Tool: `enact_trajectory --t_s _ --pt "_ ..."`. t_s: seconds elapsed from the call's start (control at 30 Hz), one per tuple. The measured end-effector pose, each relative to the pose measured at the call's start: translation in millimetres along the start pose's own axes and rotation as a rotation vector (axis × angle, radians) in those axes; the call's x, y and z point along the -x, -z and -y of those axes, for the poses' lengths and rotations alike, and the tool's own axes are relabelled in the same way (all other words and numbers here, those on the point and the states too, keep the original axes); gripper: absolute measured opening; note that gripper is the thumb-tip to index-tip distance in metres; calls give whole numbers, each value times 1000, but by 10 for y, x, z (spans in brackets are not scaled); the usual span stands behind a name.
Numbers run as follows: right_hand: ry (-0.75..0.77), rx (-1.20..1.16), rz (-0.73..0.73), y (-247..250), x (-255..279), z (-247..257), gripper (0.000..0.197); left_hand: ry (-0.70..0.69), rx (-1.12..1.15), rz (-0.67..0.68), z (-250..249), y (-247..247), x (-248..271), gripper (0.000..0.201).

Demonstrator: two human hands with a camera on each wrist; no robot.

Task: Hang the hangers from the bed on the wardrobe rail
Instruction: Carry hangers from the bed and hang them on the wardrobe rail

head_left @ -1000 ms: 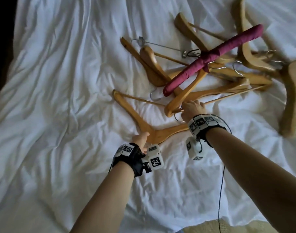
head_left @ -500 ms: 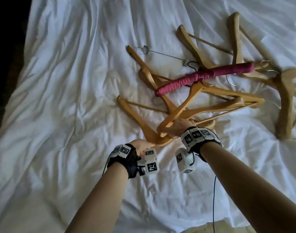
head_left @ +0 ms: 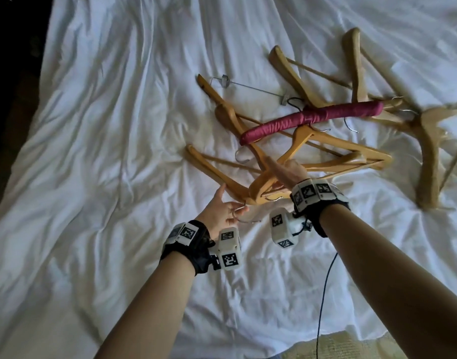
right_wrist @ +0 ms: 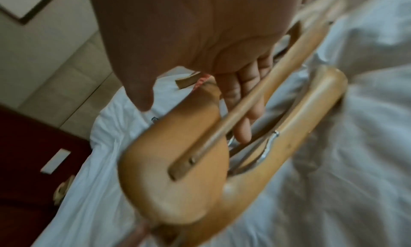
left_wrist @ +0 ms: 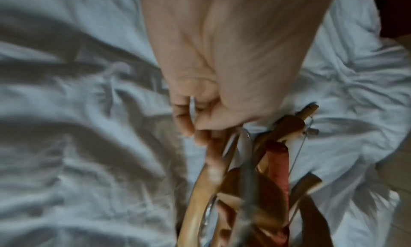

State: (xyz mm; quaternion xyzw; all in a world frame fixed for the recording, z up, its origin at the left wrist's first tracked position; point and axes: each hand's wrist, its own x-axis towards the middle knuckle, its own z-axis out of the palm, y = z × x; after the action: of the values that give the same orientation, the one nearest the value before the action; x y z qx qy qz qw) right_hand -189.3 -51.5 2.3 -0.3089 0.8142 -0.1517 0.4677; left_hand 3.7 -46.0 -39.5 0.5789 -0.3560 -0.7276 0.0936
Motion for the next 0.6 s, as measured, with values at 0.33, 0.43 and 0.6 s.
enact_trajectory --t_s 0.33,0.43,0.6 --pt "-136 1 32 137 -33 43 41 -587 -586 -194 -351 -281 -55 50" --pt "-202 -96 34 131 -7 -55 14 -630 -763 -287 -432 -289 -172 51" --pt "-215 -63 -90 196 71 -273 21 -462 -1092 -255 -436 -287 -289 63"
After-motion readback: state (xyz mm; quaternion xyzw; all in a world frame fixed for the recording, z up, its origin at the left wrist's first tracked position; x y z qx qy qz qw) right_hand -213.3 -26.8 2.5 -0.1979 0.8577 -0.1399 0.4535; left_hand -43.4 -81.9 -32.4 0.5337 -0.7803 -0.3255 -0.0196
